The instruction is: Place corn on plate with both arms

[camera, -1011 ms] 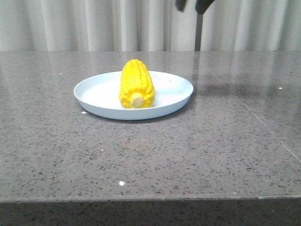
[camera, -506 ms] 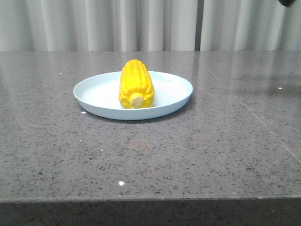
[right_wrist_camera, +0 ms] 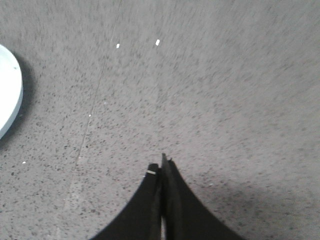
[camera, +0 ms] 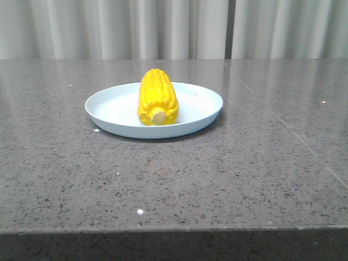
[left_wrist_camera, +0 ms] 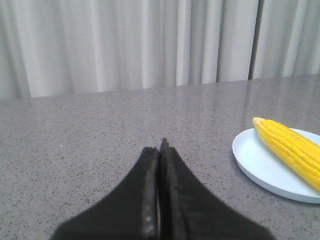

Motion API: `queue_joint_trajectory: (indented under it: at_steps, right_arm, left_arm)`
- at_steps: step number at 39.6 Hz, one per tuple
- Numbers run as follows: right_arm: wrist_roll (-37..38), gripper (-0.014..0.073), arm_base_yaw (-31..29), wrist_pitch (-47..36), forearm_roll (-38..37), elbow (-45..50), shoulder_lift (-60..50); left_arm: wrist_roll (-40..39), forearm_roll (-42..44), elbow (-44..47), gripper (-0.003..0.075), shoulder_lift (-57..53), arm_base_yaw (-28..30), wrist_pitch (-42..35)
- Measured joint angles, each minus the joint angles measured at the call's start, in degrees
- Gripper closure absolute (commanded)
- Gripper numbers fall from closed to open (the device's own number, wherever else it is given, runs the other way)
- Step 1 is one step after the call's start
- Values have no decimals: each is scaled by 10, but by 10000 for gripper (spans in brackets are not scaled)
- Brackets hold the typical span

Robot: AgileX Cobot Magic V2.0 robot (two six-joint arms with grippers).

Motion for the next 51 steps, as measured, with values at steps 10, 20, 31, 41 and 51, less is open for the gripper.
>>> queue_joint_trajectory:
  at_steps: [10,20,31,41,51]
  right_arm:
    - [-1,715,0,-131,-16,169,-241]
    - [-1,715,0,-168,-16,226,-340]
    - [-1,715,0,-172,-16,226,-343]
    - [-1,715,0,-172,-16,226,-343]
    - [-1,715,0,-172,-16,227,-343]
  left_arm:
    - [0,1,0,741,0,0,0]
    - [0,1,0,741,0,0,0]
    - [0,1,0,741,0,0,0]
    - [0,1,0,741,0,0,0]
    - [0,1,0,741,0,0,0]
